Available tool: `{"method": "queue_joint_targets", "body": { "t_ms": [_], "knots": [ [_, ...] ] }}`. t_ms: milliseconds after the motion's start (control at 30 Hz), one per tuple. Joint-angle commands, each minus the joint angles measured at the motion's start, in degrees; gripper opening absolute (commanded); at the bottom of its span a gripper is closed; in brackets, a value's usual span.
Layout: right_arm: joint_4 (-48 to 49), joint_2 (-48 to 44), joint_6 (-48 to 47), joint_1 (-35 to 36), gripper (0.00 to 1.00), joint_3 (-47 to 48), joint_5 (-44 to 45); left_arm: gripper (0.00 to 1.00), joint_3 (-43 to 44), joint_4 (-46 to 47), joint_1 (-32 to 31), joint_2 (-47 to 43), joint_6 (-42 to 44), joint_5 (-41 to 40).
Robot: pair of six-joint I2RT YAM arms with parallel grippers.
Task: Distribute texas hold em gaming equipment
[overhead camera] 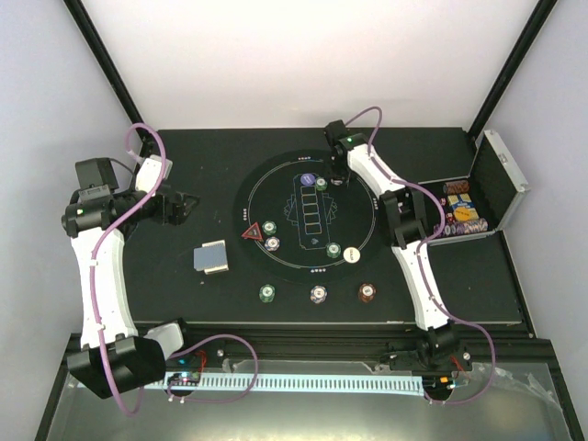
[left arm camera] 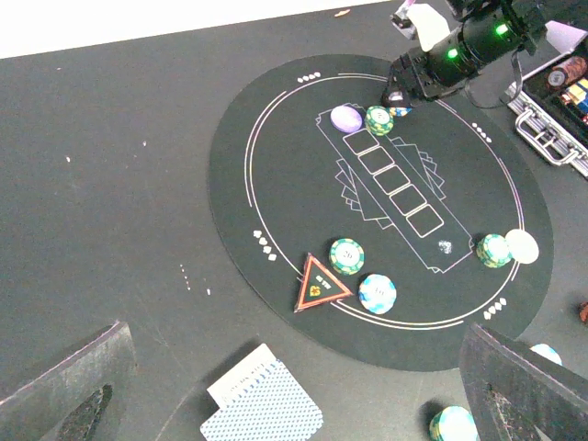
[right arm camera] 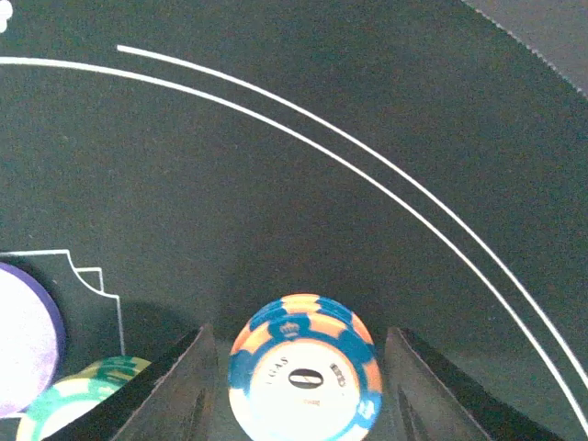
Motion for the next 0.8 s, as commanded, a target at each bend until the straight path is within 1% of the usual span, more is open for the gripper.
{"method": "queue_joint_targets", "body": {
  "t_ms": [0, 100, 200, 267, 333, 400, 467, 533, 633, 767],
  "knots": [
    [0.35, -1.22, 0.03, -0.35, 0.58, 1.87, -1.23, 0.99, 0.99, 0.72, 0.22, -0.21, 0.13, 1.18],
    [0.16, -3.75, -0.08, -0.31, 0.63, 1.77, -1.24, 0.99, 0.48, 1.1, 0.23, -0.1, 0.24, 0.74],
    [0.05, -7.91, 0.11, -0.37, 0.64, 0.17, -0.97, 0.99, 0.83, 0.86, 0.24, 0.36, 0.07, 0.04],
    [0.11, -11.8, 0.48, -0.33, 0.64, -2.38, -0.96, 0.99, 1.25, 0.36, 0.26, 0.64, 0.24, -0.06],
    [0.77, -16.63, 0.93, -0.25, 0.65, -7.0, -1.08, 0.99, 1.39, 0.15, 0.26, 0.71, 0.29, -0.17],
    [2.91, -23.1, 1.49, 0.2, 0.65, -15.14, -1.44, 0.99, 1.48, -0.04, 0.23, 0.75, 0.23, -0.22],
    [7.8, -31.18, 1.86, 1.77, 0.65, -27.91, -1.24, 0.99, 1.67, -0.51, 0.27, 0.8, 0.16, 0.02],
    [11.13, -38.81, 2.08, 4.4, 0.66, -38.01, -0.5, 0.99, 1.82, -0.9, 0.26, 0.6, 0.08, 0.36],
    [13.14, -48.79, 3.08, 10.63, 0.7, -50.99, 2.68, 0.99, 1.57, -1.44, 0.31, 0.0, 0.07, 0.51],
    [17.16, -58.12, 7.71, 20.07, 0.75, -66.81, 4.65, 0.99, 0.8, -1.96, 0.22, -0.98, 0.07, 0.26]
  ]
}}
